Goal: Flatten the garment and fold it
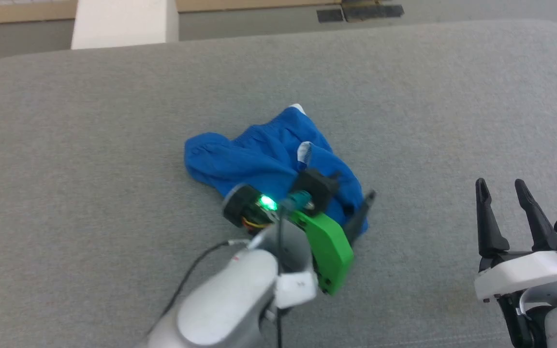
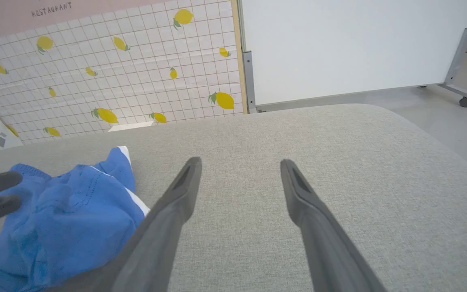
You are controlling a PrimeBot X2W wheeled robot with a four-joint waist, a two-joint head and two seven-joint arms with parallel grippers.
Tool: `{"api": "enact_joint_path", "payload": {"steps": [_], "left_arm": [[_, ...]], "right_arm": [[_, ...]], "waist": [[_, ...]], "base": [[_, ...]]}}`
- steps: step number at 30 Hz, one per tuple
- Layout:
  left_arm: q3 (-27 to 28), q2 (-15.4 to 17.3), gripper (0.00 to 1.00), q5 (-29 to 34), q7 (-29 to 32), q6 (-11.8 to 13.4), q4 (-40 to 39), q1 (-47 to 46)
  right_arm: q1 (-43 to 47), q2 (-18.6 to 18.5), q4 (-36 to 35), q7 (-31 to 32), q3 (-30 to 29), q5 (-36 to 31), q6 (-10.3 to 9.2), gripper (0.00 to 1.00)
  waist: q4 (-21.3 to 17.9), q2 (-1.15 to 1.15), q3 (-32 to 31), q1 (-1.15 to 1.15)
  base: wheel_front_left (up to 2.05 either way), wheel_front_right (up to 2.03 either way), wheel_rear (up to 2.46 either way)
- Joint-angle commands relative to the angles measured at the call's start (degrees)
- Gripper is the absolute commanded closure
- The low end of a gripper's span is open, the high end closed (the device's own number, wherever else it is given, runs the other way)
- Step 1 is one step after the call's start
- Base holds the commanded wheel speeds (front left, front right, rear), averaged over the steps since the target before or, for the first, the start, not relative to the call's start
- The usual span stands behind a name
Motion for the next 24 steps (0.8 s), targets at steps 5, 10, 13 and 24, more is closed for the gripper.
{"api": "enact_joint_path", "payload": {"steps": [5,10,13,24], "left_arm": [[6.62,5.06,0.0,-0.23,-2.03,3.53,-2.38,-2.17],[12.3,11.65,0.0,0.0,-4.35,6.59,-2.76,-0.74],[15.47,16.02,0.0,-0.18,-6.05,8.6,-3.0,2.42],[19.48,22.07,0.0,-0.76,-15.51,13.91,-9.52,19.53]], "right_arm": [[1.12,0.06,-0.77,1.51,0.09,-0.83,-0.09,0.0],[2.75,0.06,-1.74,2.73,-0.17,-1.04,-0.09,0.0],[3.7,0.06,-2.48,3.33,-0.26,-1.0,-0.09,0.0],[6.45,0.06,-3.43,3.8,-1.12,0.26,-0.09,0.0]], "waist": [[5.11,0.0,-5.08,0.0],[7.53,0.0,-7.03,0.0],[8.67,0.0,-7.54,0.0],[11.02,0.0,-8.0,0.0]], "base": [[0.0,0.0,0.0],[0.0,0.0,0.0],[0.0,0.0,0.0],[0.0,0.0,0.0]]}}
